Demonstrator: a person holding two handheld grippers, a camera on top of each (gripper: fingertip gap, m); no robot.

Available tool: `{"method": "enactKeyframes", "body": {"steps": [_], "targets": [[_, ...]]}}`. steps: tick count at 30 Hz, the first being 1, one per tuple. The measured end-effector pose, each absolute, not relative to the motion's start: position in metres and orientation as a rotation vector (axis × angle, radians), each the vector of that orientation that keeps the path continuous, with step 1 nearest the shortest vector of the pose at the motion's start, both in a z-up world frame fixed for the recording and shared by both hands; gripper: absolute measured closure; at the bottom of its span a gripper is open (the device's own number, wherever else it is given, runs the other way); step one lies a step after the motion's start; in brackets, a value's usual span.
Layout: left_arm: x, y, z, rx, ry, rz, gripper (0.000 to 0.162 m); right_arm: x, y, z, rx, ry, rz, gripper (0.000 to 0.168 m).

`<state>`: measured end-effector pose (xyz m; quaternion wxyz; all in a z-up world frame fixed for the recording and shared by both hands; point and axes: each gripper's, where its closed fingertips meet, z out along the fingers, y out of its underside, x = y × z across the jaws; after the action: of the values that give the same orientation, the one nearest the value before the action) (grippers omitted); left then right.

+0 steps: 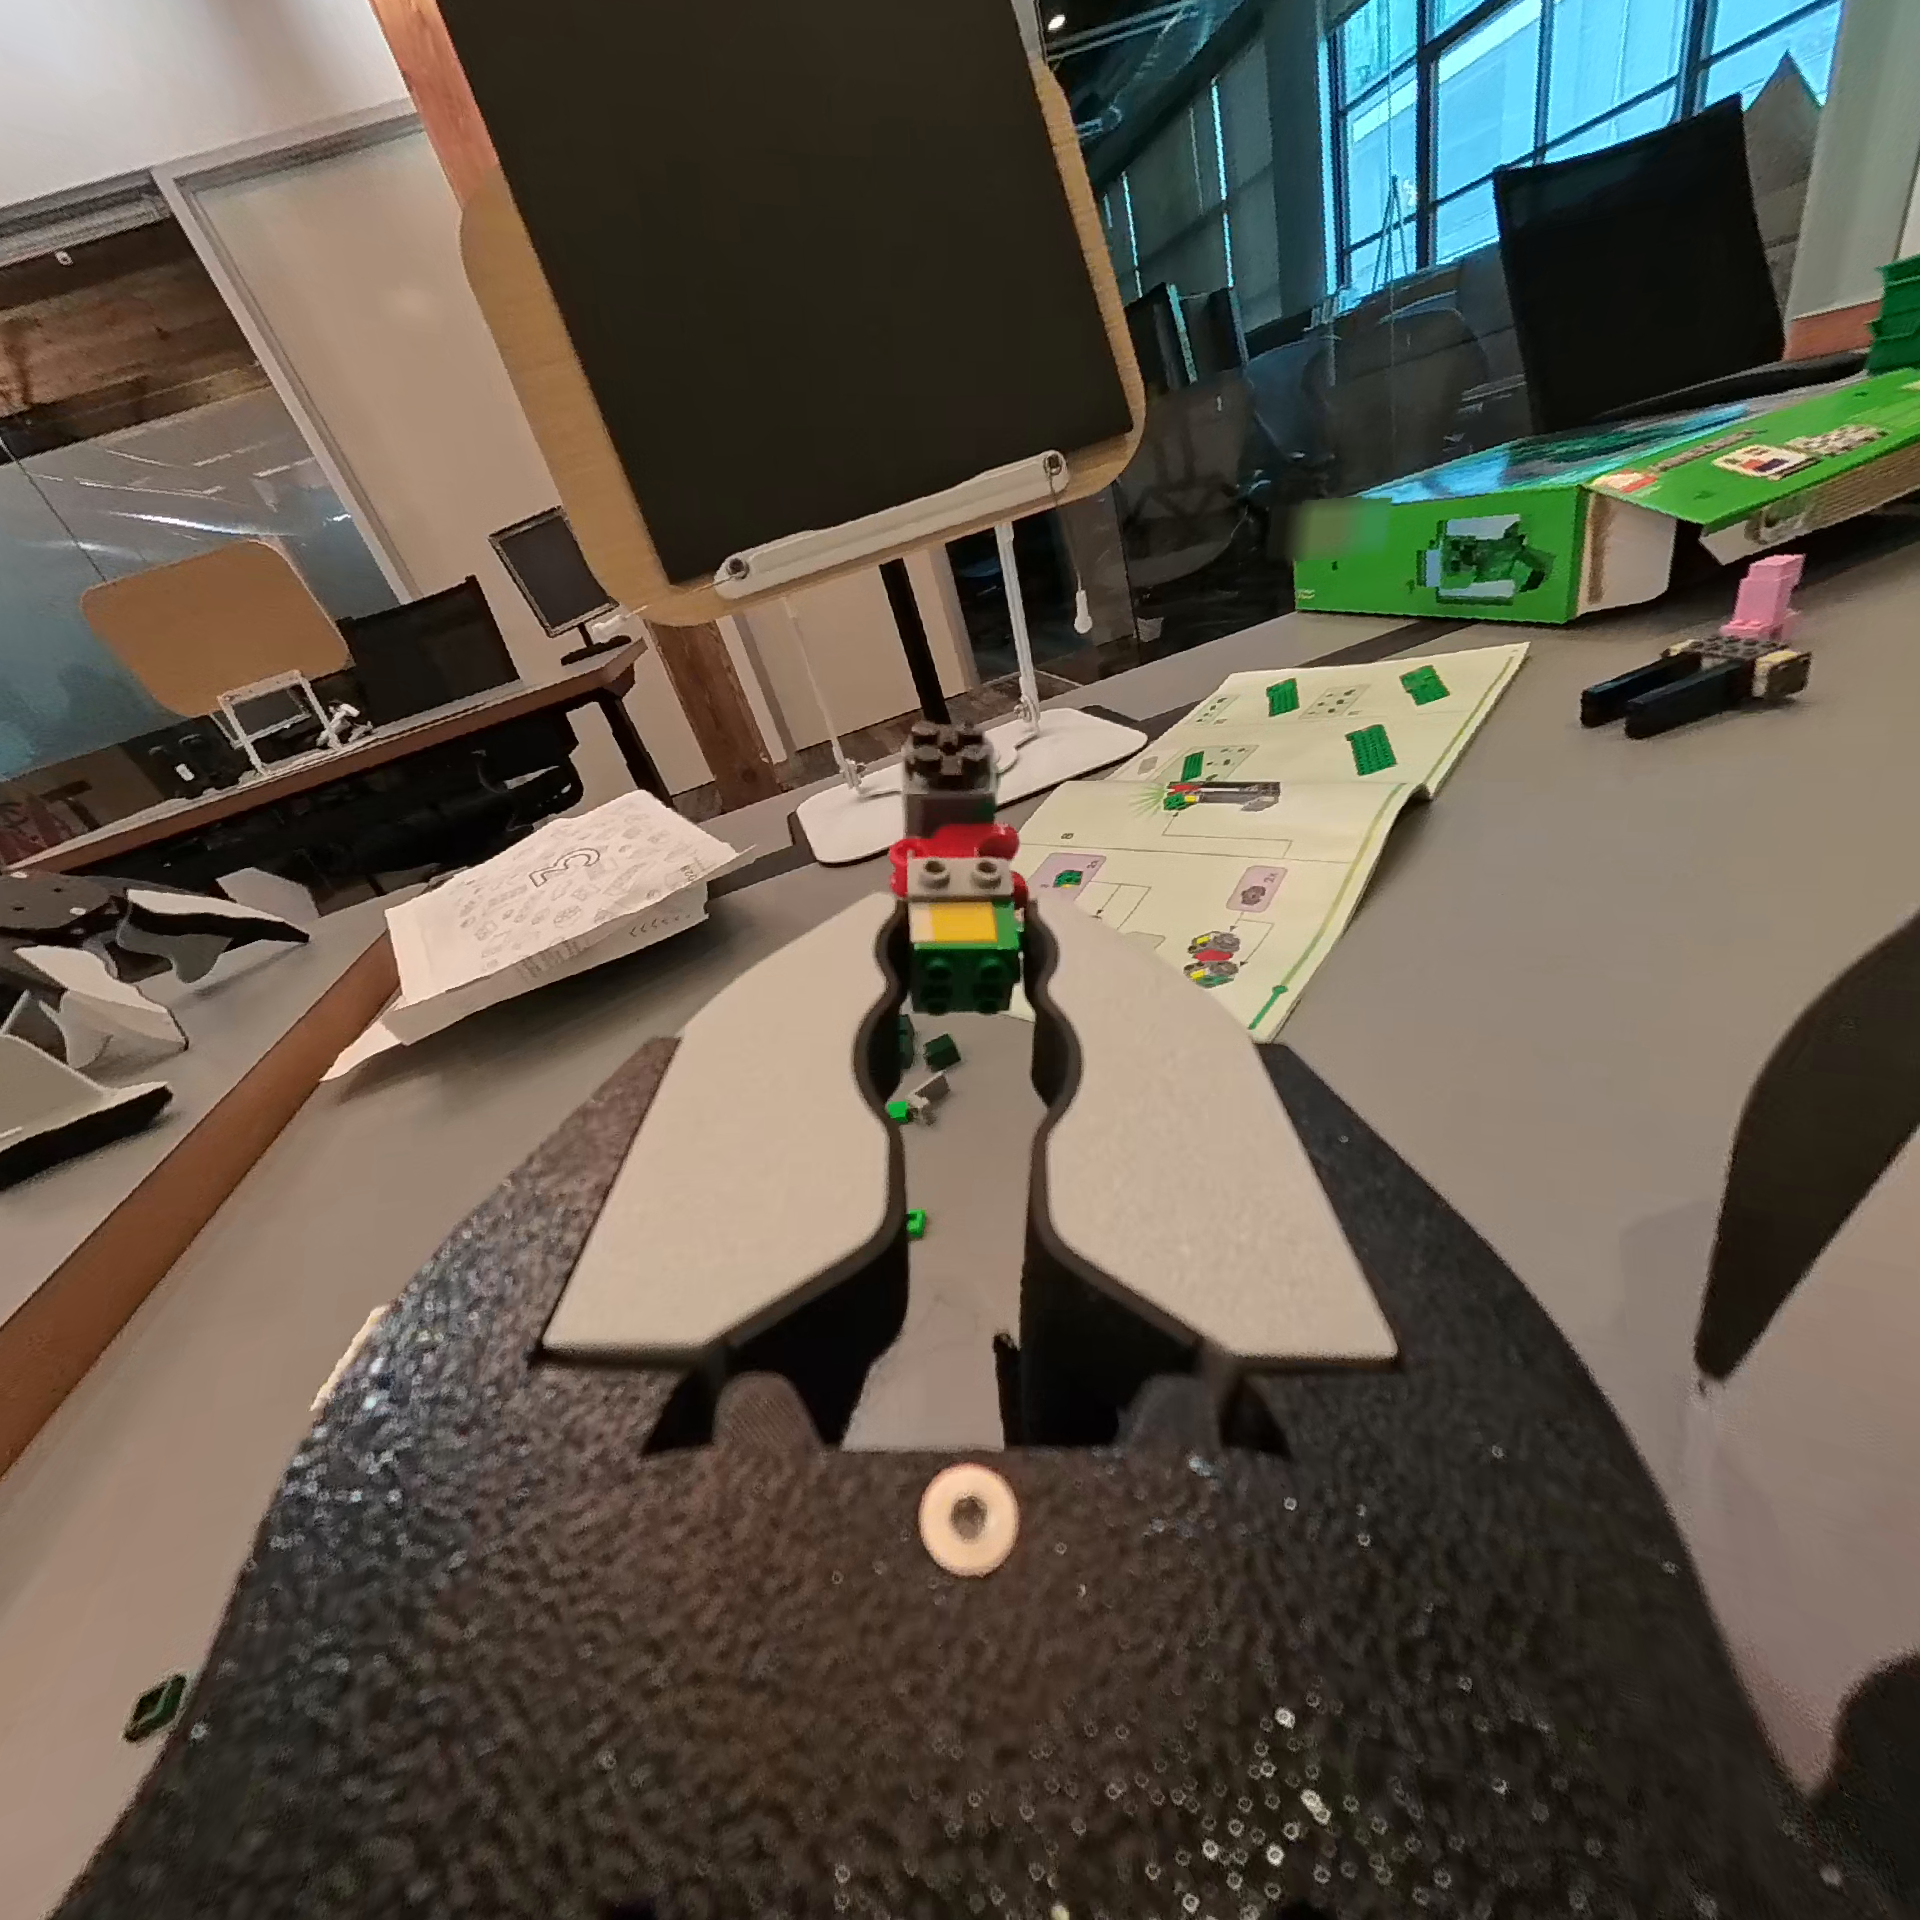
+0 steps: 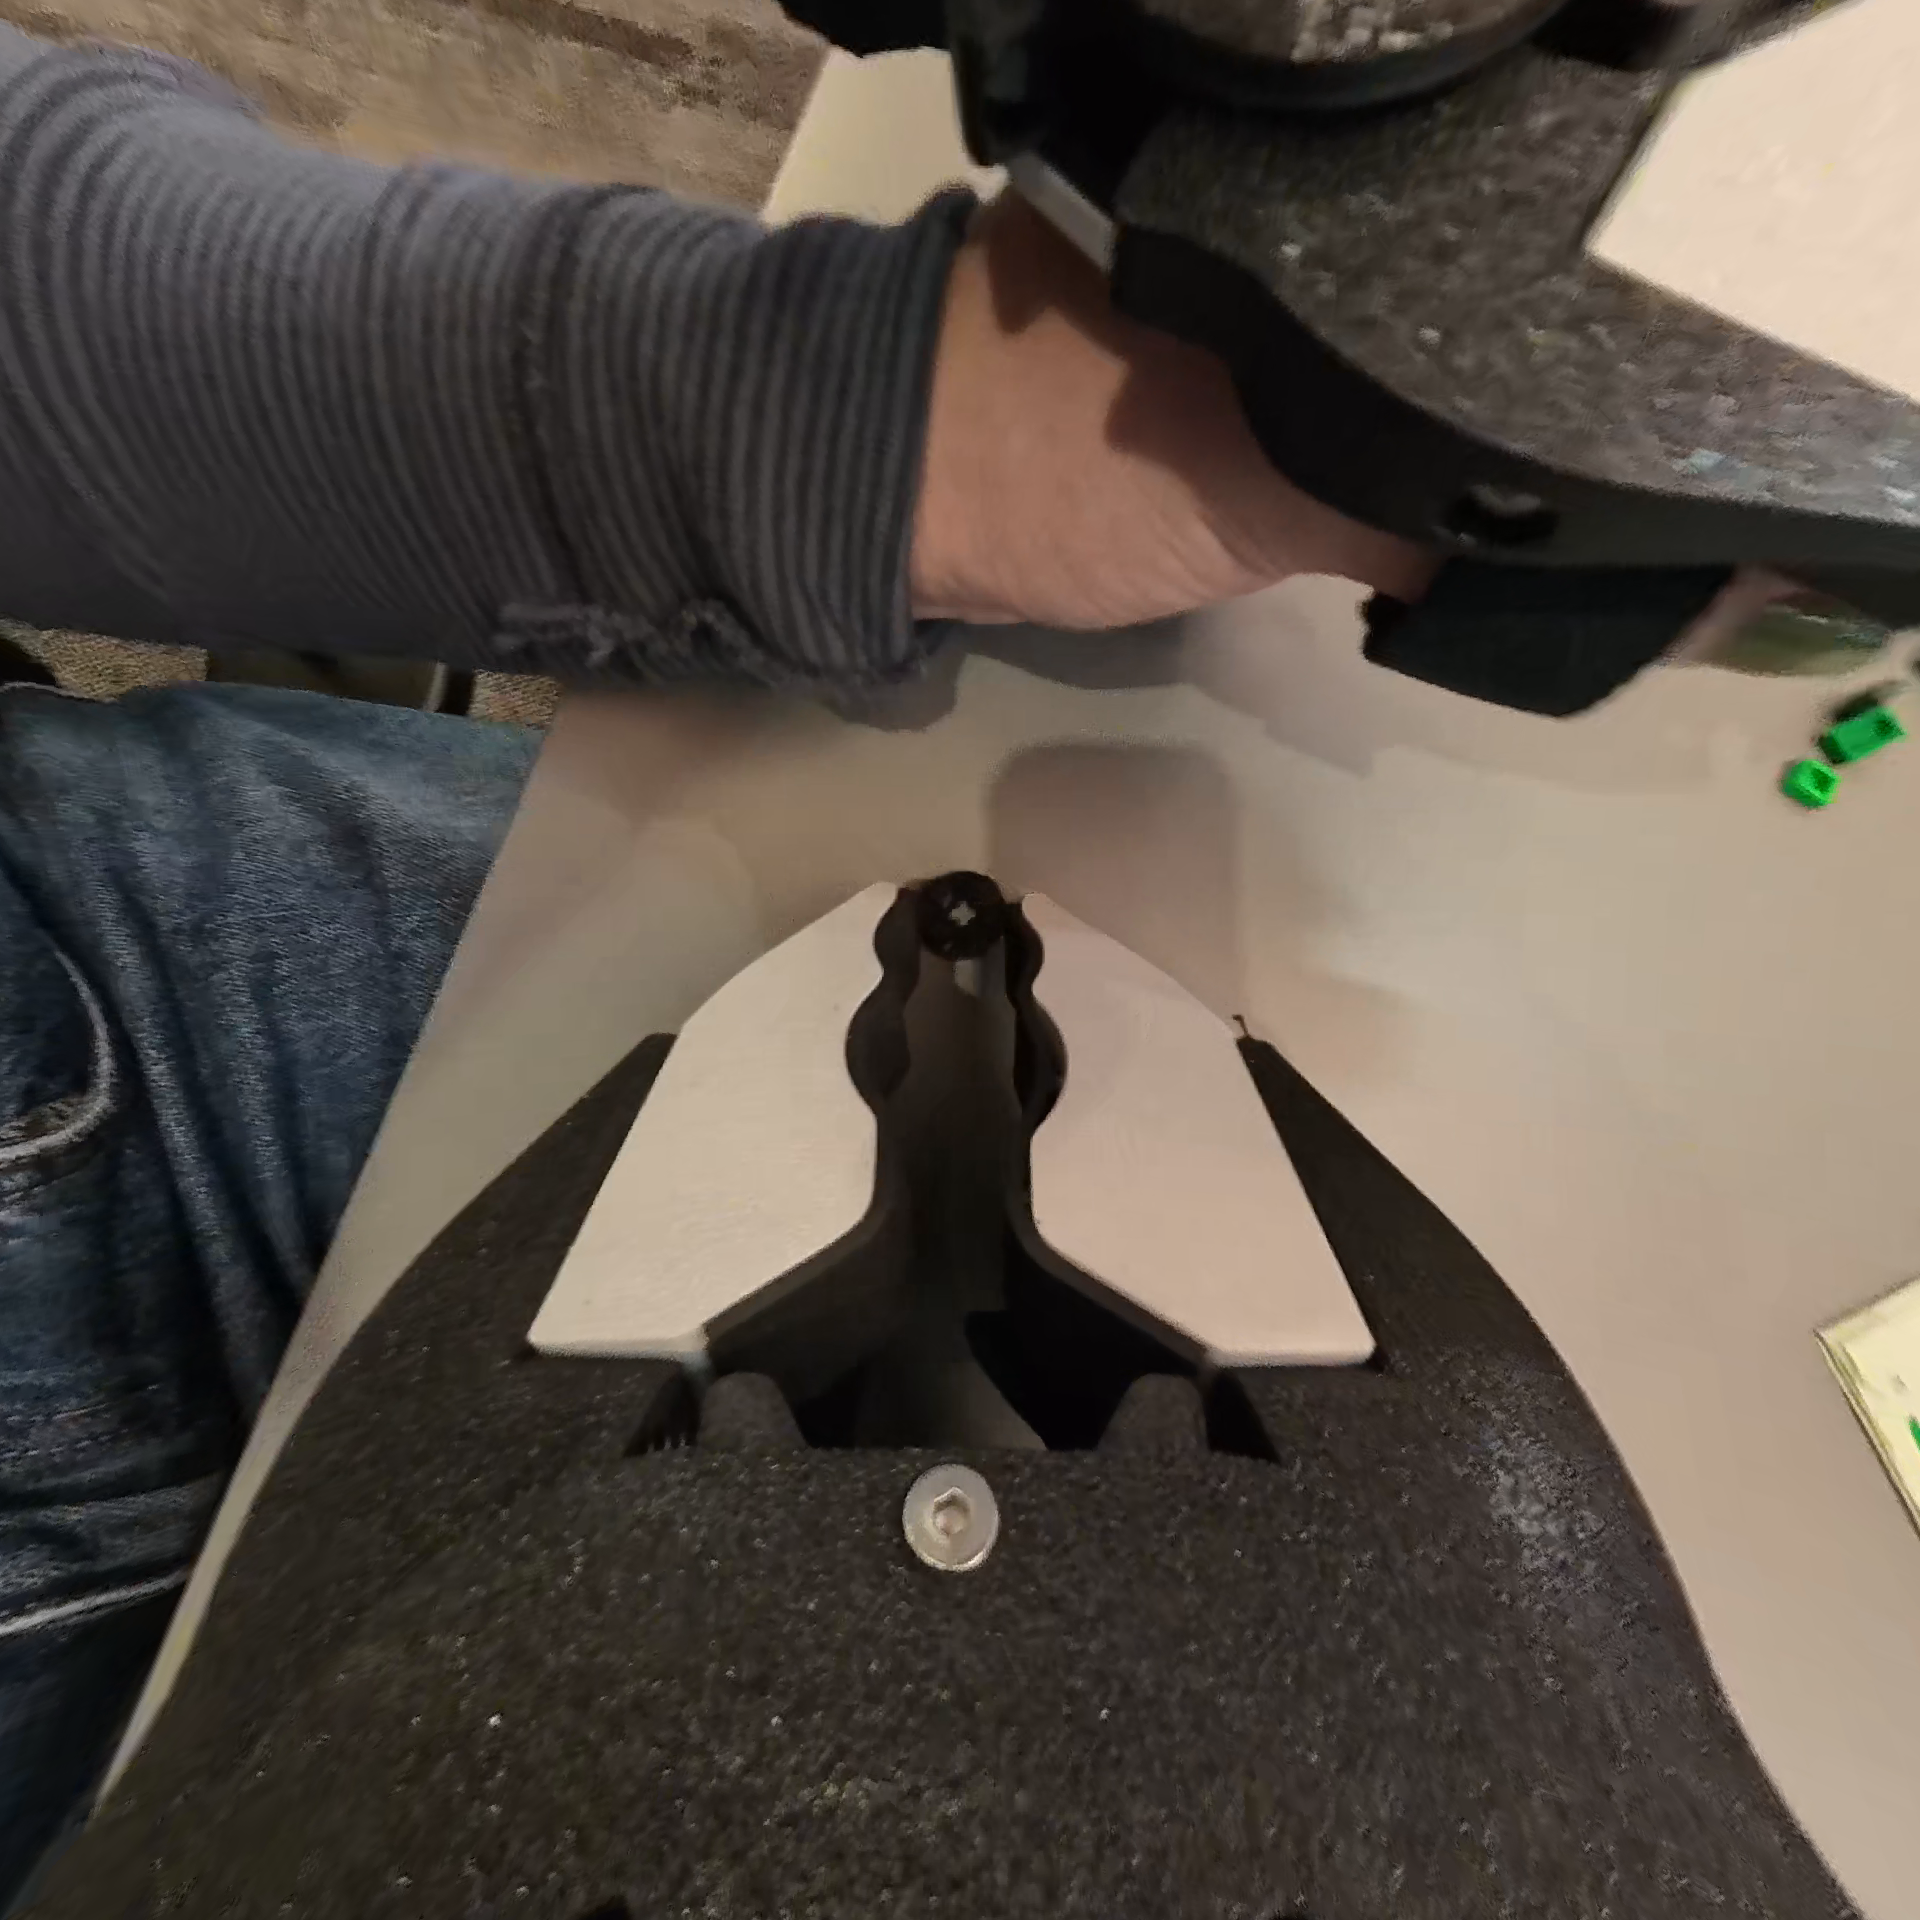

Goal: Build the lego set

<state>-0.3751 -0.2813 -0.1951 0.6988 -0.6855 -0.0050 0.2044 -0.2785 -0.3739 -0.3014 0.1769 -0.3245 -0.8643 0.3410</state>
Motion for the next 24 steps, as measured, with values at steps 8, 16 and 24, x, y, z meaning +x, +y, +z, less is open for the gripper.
{"method": "enactKeyframes", "body": {"steps": [8, 16, 24], "targets": [[-0.359, -0.270, -0.202, -1.594, 0.110, 0.530, 0.142, -0.277, -0.310, -0.269, -1.008, -2.155, 0.962, 0.153], [-0.318, -0.236, -0.200, -1.604, 0.411, 0.709, 0.142, -0.256, -0.228, -0.214, -0.967, -1.737, 0.897, 0.153], [-0.283, -0.206, -0.201, -1.519, 0.635, 0.797, 0.142, -0.238, -0.210, -0.187, -0.887, -1.550, 0.942, 0.153]]}}
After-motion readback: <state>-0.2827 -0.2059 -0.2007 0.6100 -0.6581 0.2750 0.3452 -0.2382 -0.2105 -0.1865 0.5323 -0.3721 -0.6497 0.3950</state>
